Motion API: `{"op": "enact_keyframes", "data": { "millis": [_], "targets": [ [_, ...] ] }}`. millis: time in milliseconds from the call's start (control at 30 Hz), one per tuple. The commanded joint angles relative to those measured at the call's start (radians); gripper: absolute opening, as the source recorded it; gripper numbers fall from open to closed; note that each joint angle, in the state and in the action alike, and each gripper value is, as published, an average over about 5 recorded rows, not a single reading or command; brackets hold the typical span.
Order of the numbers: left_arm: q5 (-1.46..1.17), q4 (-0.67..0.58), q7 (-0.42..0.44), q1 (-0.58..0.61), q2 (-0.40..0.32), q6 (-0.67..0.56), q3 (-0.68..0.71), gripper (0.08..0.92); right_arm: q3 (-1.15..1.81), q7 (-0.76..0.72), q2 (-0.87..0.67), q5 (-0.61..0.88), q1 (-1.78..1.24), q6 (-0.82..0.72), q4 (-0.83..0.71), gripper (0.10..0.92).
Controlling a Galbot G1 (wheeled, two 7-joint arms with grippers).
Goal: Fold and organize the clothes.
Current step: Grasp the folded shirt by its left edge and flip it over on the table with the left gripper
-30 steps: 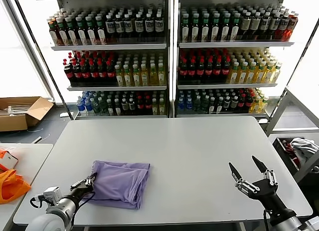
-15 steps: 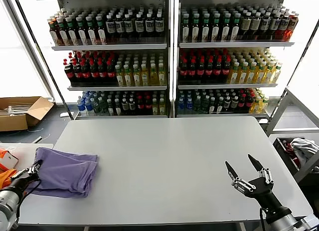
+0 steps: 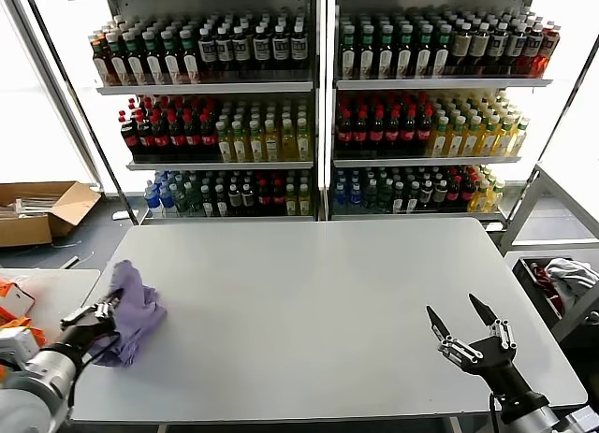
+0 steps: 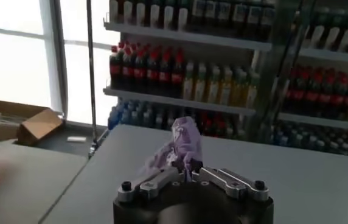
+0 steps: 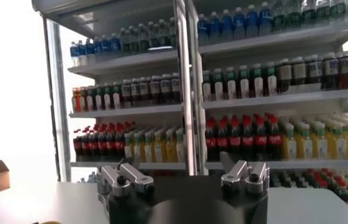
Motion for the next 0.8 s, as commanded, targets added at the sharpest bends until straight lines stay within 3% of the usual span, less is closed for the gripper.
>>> {"op": "enact_keyframes", "data": {
  "millis": [33, 233, 367, 467, 633, 800],
  "targets": [
    [-0.141, -0.117, -0.309, -0.137, -0.142, 0.021, 0.761, 0.110, 0.019, 0.002, 0.015, -0.001, -0.016, -0.001, 0.014, 0.823],
    [-0.211, 0.068, -0.379, -0.416, -0.253, 0.018, 0.917, 0.110, 0.010, 0.001, 0.040, -0.029, -0.055, -0.003, 0.032, 0.823],
    [-0.262, 0.186, -0.447, -0.567, -0.319, -0.002, 0.918, 0.110, -0.018, 0.004, 0.060, -0.058, -0.076, -0.009, 0.051, 0.823],
    [-0.311, 0.231, -0.451, -0.636, -0.342, -0.015, 0.890, 0.110, -0.068, 0.024, 0.069, -0.101, -0.085, -0.044, 0.064, 0.823],
    [-0.343, 0.245, -0.355, -0.653, -0.330, -0.034, 0.845, 0.111, -0.209, 0.074, 0.062, -0.181, -0.073, -0.129, 0.073, 0.823],
    [-0.349, 0.114, -0.190, -0.561, -0.232, -0.036, 0.787, 0.176, -0.344, 0.162, 0.015, -0.153, 0.047, -0.236, 0.019, 0.823]
  ]
}}
